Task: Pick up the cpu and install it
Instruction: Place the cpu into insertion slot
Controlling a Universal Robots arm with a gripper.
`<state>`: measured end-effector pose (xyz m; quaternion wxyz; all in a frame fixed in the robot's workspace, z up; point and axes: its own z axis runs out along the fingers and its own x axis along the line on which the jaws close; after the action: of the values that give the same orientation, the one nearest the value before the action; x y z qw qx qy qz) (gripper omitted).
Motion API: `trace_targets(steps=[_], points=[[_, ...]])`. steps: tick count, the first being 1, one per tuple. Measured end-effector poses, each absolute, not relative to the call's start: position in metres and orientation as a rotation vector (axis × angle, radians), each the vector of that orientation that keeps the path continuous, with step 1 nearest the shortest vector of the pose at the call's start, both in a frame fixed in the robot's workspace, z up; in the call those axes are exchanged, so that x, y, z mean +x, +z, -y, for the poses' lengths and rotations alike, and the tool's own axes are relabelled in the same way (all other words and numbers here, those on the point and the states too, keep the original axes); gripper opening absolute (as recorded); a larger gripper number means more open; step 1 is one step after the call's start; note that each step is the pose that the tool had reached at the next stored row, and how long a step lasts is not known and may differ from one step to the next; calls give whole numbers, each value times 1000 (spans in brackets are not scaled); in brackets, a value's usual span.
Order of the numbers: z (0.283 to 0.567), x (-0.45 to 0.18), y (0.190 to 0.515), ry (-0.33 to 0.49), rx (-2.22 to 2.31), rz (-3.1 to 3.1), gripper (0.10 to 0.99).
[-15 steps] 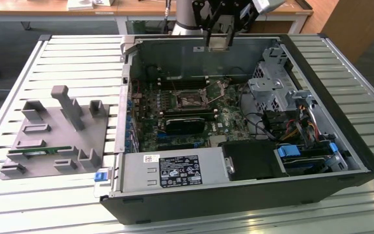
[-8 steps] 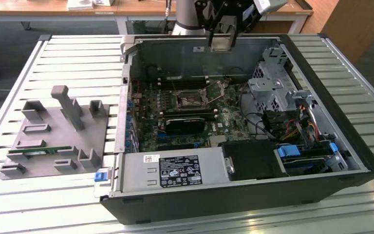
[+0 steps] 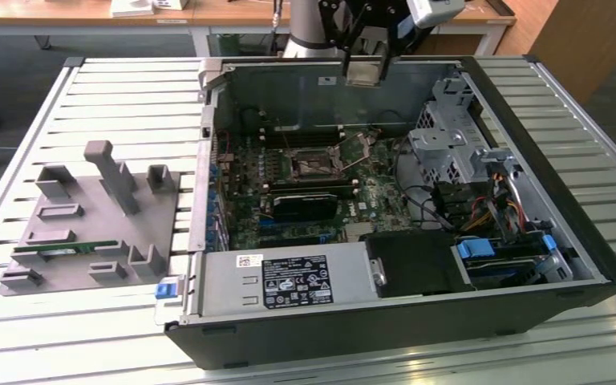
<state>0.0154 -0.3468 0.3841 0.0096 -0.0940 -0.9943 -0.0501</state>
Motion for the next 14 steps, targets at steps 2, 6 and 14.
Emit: trace_targets(steps=[2,6,14], points=[[347,13,383,-157,-313,3103,529],[346,9,377,-153,-343,3102,529],[345,-1,366,-143,-409,3098,529]])
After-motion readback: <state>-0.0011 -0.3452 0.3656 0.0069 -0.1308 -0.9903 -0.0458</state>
